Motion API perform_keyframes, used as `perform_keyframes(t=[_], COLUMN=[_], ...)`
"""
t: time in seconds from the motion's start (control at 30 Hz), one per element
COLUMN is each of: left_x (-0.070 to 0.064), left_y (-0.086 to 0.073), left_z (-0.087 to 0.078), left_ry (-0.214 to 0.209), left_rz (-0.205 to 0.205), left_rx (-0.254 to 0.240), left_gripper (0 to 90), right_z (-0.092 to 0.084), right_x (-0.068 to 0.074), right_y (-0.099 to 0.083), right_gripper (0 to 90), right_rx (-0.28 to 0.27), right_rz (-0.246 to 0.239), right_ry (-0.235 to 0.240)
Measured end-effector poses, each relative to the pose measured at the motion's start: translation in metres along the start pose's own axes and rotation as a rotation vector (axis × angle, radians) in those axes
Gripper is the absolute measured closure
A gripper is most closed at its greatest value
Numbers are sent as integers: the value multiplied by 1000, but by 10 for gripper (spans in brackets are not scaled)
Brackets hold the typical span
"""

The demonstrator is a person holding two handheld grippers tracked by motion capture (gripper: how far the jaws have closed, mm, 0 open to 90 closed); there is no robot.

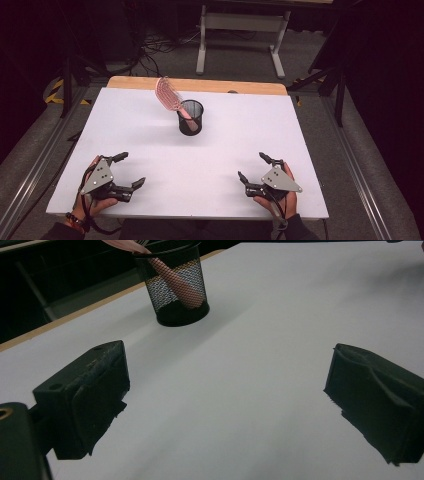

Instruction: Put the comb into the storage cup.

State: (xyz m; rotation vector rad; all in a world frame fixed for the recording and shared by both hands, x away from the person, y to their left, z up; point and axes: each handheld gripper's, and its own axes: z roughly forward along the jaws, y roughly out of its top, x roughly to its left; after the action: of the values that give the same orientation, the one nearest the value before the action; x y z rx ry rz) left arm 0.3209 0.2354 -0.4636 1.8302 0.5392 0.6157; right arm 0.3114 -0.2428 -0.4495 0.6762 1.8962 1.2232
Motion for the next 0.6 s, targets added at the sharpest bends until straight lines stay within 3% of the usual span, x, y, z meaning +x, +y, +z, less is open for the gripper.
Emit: perform_keyframes(t=[0.6], left_x=[-1], left_y=[-1], left_z=[1], left_ry=[18], left_rz=[3], left_rx=[33], left_gripper=[54], right_z=[2], right_x=[-2], right_y=[0], right_gripper=[116], right_rx=[-19], right_rz=[12], right_ry=[20])
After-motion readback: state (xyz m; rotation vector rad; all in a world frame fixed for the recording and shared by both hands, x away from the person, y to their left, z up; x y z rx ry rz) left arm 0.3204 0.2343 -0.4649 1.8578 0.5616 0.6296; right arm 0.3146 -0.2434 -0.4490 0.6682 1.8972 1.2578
